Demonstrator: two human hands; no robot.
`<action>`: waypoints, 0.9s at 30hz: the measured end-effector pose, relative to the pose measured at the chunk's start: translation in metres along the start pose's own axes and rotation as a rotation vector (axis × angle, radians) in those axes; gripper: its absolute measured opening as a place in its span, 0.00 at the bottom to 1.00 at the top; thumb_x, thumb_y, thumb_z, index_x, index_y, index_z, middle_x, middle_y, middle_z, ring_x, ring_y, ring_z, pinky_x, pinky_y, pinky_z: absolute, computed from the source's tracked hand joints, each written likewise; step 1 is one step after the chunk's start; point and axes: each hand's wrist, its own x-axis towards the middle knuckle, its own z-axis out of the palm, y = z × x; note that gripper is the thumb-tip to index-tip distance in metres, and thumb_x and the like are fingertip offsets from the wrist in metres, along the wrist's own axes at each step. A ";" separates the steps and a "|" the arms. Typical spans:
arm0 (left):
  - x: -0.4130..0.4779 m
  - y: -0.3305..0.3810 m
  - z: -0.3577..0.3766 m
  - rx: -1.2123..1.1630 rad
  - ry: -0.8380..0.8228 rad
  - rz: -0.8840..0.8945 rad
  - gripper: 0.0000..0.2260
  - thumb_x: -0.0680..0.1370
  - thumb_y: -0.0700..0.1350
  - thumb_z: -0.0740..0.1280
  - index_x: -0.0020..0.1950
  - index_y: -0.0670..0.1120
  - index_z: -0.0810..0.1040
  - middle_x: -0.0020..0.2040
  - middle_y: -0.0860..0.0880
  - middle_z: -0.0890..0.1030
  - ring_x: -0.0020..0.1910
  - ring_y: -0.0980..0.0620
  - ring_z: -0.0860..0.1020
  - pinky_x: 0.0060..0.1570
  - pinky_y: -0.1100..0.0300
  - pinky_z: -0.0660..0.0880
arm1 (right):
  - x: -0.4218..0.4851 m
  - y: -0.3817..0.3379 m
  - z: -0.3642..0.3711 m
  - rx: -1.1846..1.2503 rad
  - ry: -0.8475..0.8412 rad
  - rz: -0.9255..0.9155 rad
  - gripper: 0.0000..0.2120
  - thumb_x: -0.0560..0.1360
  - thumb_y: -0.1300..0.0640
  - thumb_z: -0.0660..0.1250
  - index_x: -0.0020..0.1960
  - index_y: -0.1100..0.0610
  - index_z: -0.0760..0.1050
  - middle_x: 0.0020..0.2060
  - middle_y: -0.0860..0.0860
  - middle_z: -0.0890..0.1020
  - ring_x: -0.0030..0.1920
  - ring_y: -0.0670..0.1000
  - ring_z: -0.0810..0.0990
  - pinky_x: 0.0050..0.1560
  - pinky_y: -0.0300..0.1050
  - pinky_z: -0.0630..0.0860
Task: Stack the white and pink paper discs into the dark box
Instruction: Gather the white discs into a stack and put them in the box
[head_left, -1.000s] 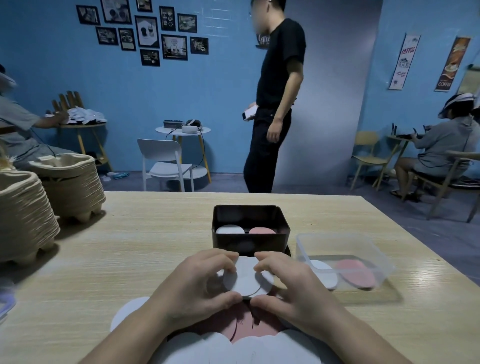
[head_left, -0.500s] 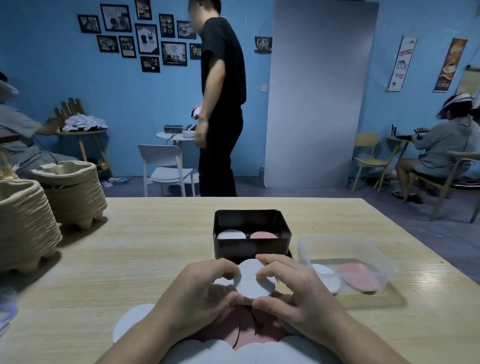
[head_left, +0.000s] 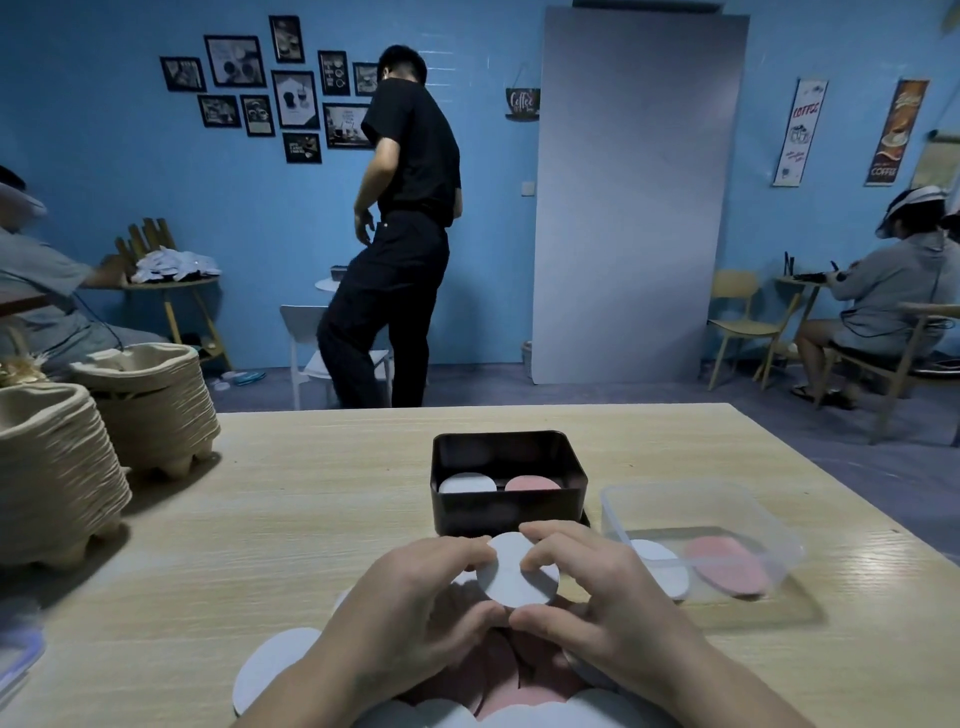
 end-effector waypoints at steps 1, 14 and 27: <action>0.000 0.000 0.000 0.008 0.001 -0.001 0.11 0.77 0.57 0.71 0.55 0.54 0.77 0.52 0.62 0.82 0.51 0.64 0.79 0.48 0.58 0.79 | 0.000 0.000 0.000 -0.005 0.004 -0.008 0.16 0.73 0.36 0.74 0.51 0.45 0.76 0.66 0.41 0.76 0.72 0.36 0.69 0.57 0.44 0.81; -0.003 0.000 -0.002 0.003 -0.048 -0.029 0.14 0.76 0.57 0.72 0.59 0.57 0.77 0.57 0.65 0.80 0.53 0.63 0.79 0.50 0.59 0.78 | -0.001 0.003 -0.005 0.083 -0.131 0.079 0.14 0.71 0.41 0.77 0.52 0.43 0.78 0.66 0.38 0.74 0.68 0.42 0.73 0.52 0.44 0.82; -0.004 -0.005 0.000 0.048 -0.135 -0.065 0.13 0.79 0.60 0.66 0.59 0.56 0.78 0.59 0.61 0.80 0.57 0.60 0.77 0.56 0.57 0.76 | -0.004 0.005 -0.009 -0.103 0.005 0.083 0.12 0.74 0.40 0.70 0.48 0.47 0.76 0.61 0.40 0.76 0.65 0.35 0.72 0.56 0.28 0.70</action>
